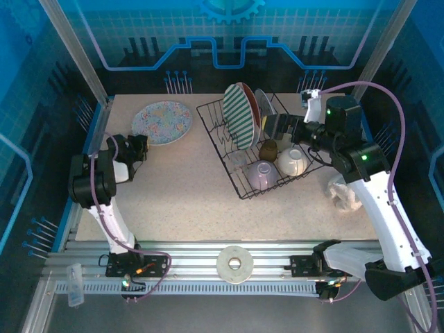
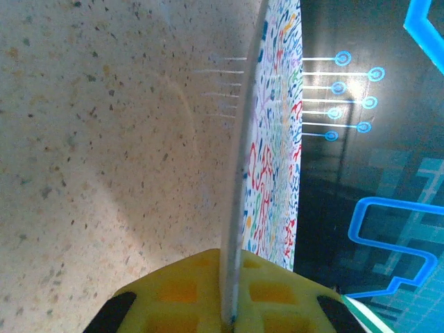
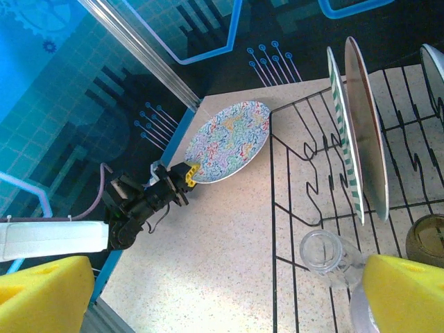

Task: Unload the mixed dishes from the dish rack

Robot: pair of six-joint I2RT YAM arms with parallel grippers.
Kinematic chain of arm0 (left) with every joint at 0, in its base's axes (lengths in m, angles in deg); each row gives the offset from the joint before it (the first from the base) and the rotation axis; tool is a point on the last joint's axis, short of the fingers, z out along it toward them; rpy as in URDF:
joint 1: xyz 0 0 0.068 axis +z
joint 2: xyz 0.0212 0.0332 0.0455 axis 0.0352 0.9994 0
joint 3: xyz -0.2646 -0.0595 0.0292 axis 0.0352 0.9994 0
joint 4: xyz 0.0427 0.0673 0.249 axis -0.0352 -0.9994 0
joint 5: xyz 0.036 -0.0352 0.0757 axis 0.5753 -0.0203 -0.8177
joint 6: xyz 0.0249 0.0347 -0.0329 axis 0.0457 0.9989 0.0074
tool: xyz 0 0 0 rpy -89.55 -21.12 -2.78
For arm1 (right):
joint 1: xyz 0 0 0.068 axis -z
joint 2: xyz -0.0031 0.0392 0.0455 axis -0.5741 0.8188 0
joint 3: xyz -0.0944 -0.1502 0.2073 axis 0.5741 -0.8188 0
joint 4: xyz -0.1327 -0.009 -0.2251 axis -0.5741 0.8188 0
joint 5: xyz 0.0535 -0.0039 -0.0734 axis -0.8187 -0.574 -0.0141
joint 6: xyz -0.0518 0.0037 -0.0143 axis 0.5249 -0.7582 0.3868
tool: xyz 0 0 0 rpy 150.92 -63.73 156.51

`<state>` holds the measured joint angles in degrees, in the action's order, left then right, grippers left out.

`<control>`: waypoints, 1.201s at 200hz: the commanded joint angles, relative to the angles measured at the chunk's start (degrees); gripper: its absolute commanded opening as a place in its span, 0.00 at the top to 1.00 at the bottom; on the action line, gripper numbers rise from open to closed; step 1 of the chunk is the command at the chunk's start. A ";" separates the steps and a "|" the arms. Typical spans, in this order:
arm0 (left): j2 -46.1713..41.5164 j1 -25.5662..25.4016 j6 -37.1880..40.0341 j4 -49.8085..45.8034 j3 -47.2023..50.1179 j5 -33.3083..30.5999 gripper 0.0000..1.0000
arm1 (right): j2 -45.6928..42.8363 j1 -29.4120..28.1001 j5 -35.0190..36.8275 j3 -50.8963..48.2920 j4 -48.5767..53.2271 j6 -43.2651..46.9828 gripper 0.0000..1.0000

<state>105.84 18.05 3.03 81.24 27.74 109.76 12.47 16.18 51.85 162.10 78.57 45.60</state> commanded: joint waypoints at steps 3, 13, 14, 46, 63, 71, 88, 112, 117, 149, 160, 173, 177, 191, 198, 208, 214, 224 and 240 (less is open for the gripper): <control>0.66 0.67 1.11 2.13 -3.24 1.39 0.99 | -1.88 -0.80 1.69 -0.77 1.76 0.94 0.00; 0.97 0.67 0.96 1.06 -3.97 1.48 0.98 | -2.23 -0.93 1.92 -1.11 1.90 0.93 0.00; 1.04 0.67 0.92 0.99 -4.03 1.52 0.98 | -2.28 -0.93 1.93 -1.13 1.92 0.94 0.00; 1.25 0.67 0.59 -0.81 -4.40 0.90 0.94 | -3.31 -0.92 3.33 -2.56 2.21 0.61 0.00; 1.08 0.67 1.29 -2.33 -4.51 0.57 0.92 | -3.73 -0.90 3.45 -3.12 2.03 0.50 0.00; 0.95 0.67 1.55 -3.05 -4.60 0.54 0.92 | -3.82 -0.89 3.49 -3.25 2.11 0.51 0.00; 0.85 0.66 1.68 -4.54 -5.00 0.26 0.91 | -4.00 -0.93 3.53 -3.44 2.12 0.46 0.00; 0.85 0.66 1.21 -5.18 -4.98 -0.52 0.90 | -4.20 -0.97 3.59 -4.04 1.92 0.24 0.00; 0.85 0.67 1.23 -5.44 -5.04 -0.60 0.89 | -4.26 -0.97 3.49 -4.05 1.90 0.24 0.00; 0.76 0.75 1.77 -6.59 -5.51 -0.35 0.75 | -4.29 -1.03 4.00 -4.31 2.53 0.37 0.00; 0.69 0.71 2.02 -7.04 -5.88 -0.02 0.68 | -4.35 -1.01 4.31 -4.39 2.82 0.57 0.00; 0.28 0.75 2.32 -7.94 -6.10 -0.03 0.59 | -4.53 -0.97 4.44 -4.62 3.04 0.85 0.00; 0.18 0.76 2.42 -8.05 -6.14 -0.01 0.57 | -4.59 -1.01 4.50 -4.63 3.12 0.85 0.00; -0.32 0.91 2.82 -8.63 -6.21 -0.01 0.48 | -4.79 -1.01 4.50 -4.84 3.11 0.94 0.00; -0.59 1.00 3.07 -9.21 -6.23 -0.14 0.43 | -4.79 -1.01 4.50 -5.08 3.17 1.01 0.00; -1.08 1.12 3.41 -10.21 -6.34 -0.25 0.31 | -4.88 -1.01 4.41 -5.19 3.17 1.00 0.00; -1.40 1.33 3.66 -11.20 -6.45 -0.33 0.22 | -4.88 -1.01 4.41 -5.31 3.09 1.00 0.00; -2.05 1.67 3.95 -12.88 -6.71 -0.47 0.01 | -4.88 -0.95 4.40 -5.43 3.09 1.07 0.00; -3.27 2.13 4.77 -15.55 -6.91 -0.96 0.01 | -4.75 -1.01 4.59 -5.55 3.18 1.16 0.00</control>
<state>105.53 18.84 5.63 70.81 22.16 109.47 8.58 15.92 55.52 157.16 81.06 45.73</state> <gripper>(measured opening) 0.979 0.999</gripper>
